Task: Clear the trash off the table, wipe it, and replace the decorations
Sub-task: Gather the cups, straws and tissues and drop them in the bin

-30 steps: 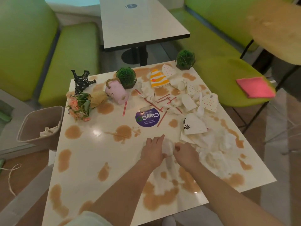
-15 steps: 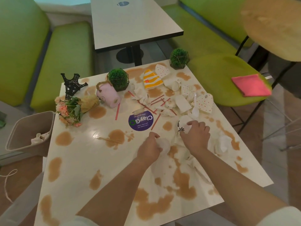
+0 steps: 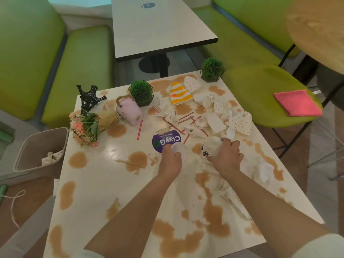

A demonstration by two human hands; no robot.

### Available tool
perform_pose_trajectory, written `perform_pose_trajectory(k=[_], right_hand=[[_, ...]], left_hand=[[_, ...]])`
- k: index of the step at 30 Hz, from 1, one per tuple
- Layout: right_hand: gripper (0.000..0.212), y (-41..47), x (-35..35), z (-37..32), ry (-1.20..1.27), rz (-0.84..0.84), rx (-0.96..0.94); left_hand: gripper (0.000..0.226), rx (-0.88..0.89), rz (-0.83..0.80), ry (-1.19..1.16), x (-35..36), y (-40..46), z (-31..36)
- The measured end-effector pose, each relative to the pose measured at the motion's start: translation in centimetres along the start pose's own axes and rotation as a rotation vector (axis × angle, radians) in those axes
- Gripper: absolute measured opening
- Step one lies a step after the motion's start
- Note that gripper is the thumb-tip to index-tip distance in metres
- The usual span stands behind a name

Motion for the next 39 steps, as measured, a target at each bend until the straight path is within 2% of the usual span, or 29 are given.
perform_pose_trajectory(k=[4,6,11,17,27,34,39], right_hand=[[0.06,-0.2,0.1,-3.0,0.093,-0.029,-0.009],[0.053,-0.5,0.0,-5.3,0.178,-0.017,-0.033],[0.059,-1.7,1.6,-12.2,0.497,-0.041,-0.108],[0.06,-4.3,5.3,-21.7,0.827,-0.214,-0.133],[0.018,-8.7,12.8,-35.5,0.811,-0.323,-0.225],[0.024,-10.2,18.7,-42.5,0.741,-0.373,-0.242],[0.016,-10.2,21.1,-45.9,0.683,-0.383,-0.288]], left_hand=[[0.042,-0.048,0.038,-0.064,-2.4,0.6,-0.9],[0.041,-0.077,0.071,-0.084,-4.1,0.9,-1.3],[0.035,-0.127,0.202,-0.136,-10.0,1.5,-3.6],[0.034,-0.147,0.278,-0.279,-18.6,2.8,-8.1],[0.021,-0.241,0.488,-0.399,-33.8,5.3,-17.0],[0.027,-0.331,0.54,-0.345,-43.2,9.9,-22.0],[0.042,-0.376,0.489,-0.403,-47.2,14.0,-23.7]])
Point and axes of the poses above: each hand's wrist, its own y-axis towards the middle knuckle, its own x-axis out of the palm, z = x × y, the point moved 6 cm from there along y, towards the middle knuckle, and after that the axes turned 9 degrees about -x, right-handed, at the moved point
